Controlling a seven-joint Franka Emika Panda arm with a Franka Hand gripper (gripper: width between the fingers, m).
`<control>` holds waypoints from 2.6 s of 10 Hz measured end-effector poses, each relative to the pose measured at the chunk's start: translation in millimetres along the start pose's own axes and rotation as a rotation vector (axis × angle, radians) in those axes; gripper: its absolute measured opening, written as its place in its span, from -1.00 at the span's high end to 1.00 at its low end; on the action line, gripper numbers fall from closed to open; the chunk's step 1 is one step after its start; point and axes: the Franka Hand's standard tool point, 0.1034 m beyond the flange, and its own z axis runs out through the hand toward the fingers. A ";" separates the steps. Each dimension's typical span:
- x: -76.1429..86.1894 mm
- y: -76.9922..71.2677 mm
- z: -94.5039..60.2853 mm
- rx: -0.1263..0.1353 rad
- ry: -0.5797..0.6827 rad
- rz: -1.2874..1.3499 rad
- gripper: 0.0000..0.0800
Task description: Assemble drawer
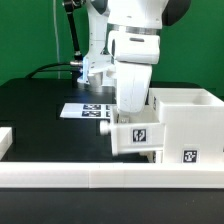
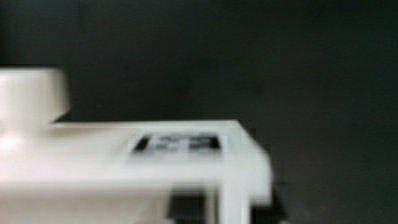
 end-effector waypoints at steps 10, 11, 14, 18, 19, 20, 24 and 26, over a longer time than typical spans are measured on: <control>-51.0 23.6 -43.3 -0.014 -0.031 -0.020 -0.62; -58.7 28.6 -45.1 -0.017 -0.032 -0.022 -0.62; -62.2 30.2 -44.5 -0.031 -0.030 -0.020 -0.62; -69.4 33.4 -25.4 -0.005 -0.016 -0.055 -0.62; -67.1 36.1 -21.1 0.002 -0.016 -0.048 -0.62; -66.2 39.2 -18.7 0.003 -0.012 -0.057 -0.62; -92.6 39.5 -11.6 -0.031 0.078 -0.042 -0.62; -94.1 44.2 -9.2 -0.090 0.071 -0.039 -0.62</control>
Offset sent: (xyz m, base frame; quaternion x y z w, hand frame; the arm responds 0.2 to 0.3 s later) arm -0.0010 0.0011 0.0180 0.0027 -0.0106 0.0077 0.9999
